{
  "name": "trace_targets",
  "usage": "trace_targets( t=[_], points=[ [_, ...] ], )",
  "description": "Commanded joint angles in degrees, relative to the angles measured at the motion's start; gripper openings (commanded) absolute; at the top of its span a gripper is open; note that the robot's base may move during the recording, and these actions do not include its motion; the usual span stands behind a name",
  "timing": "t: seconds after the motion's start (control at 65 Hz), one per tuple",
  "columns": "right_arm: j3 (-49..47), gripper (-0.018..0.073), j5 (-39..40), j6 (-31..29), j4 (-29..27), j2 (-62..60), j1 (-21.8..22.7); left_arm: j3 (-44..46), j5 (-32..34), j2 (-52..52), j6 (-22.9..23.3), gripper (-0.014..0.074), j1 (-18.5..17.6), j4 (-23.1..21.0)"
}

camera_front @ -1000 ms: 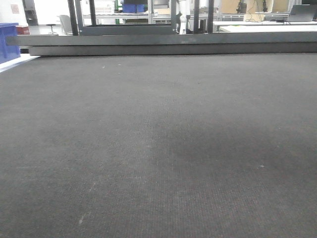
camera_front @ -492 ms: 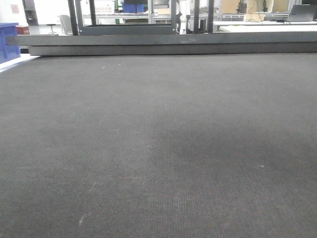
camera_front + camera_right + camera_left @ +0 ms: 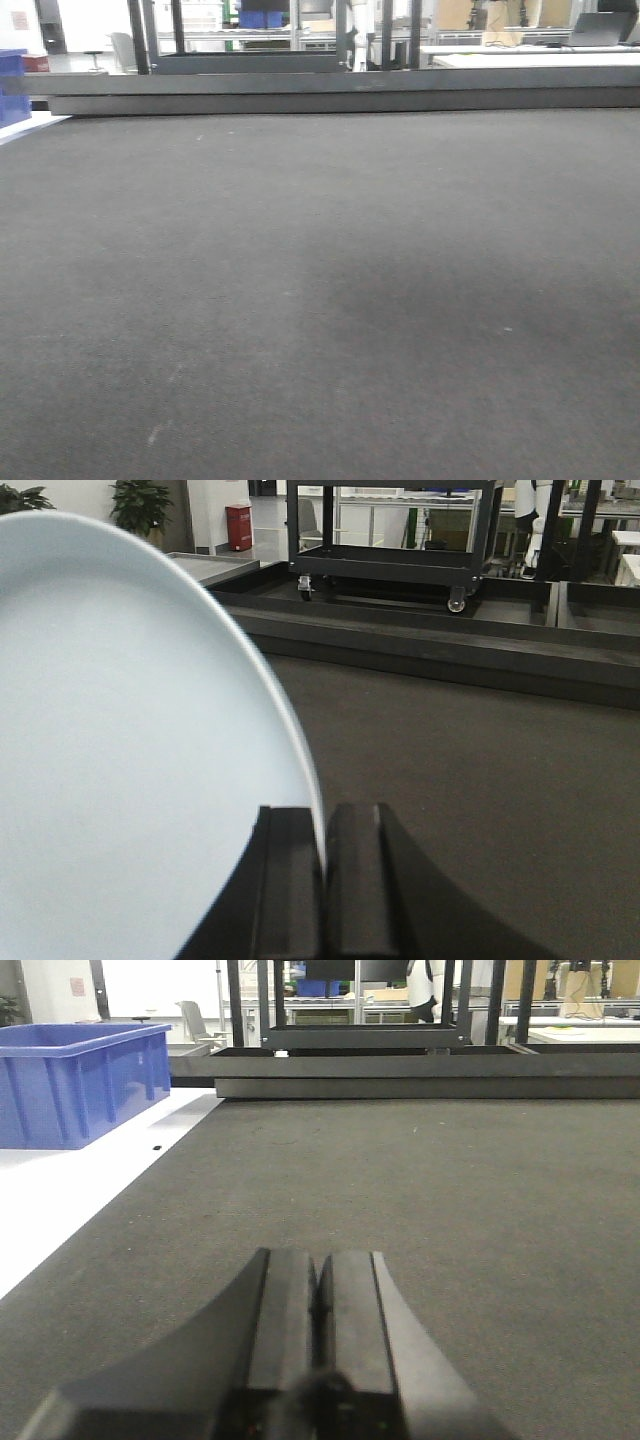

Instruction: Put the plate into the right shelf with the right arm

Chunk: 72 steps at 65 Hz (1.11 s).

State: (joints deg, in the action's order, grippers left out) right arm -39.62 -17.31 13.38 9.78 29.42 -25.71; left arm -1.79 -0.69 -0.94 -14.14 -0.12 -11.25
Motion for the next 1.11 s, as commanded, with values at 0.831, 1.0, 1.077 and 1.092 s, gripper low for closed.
trace_targets(
  t=[0.831,1.0,1.077,1.092],
  points=[
    [-1.52,0.0055,5.99,-0.38,0.92,0.05,0.09,-0.56,4.97,-0.64,0.14,-0.0047,-0.39,-0.12],
    [-1.52,0.0055,5.99,-0.38,0.92,0.05,0.09,-0.56,4.97,-0.64,0.14,-0.0047,-0.39,-0.12],
    [-1.52,0.0055,5.99,-0.38,0.92,0.05,0.09,-0.56,4.97,-0.64,0.14,-0.0047,-0.39,-0.12],
    [-1.52,0.0055,5.99,-0.38,0.92,0.05,0.09,-0.56,4.97,-0.64,0.14,-0.0047,-0.39,-0.12]
  ],
)
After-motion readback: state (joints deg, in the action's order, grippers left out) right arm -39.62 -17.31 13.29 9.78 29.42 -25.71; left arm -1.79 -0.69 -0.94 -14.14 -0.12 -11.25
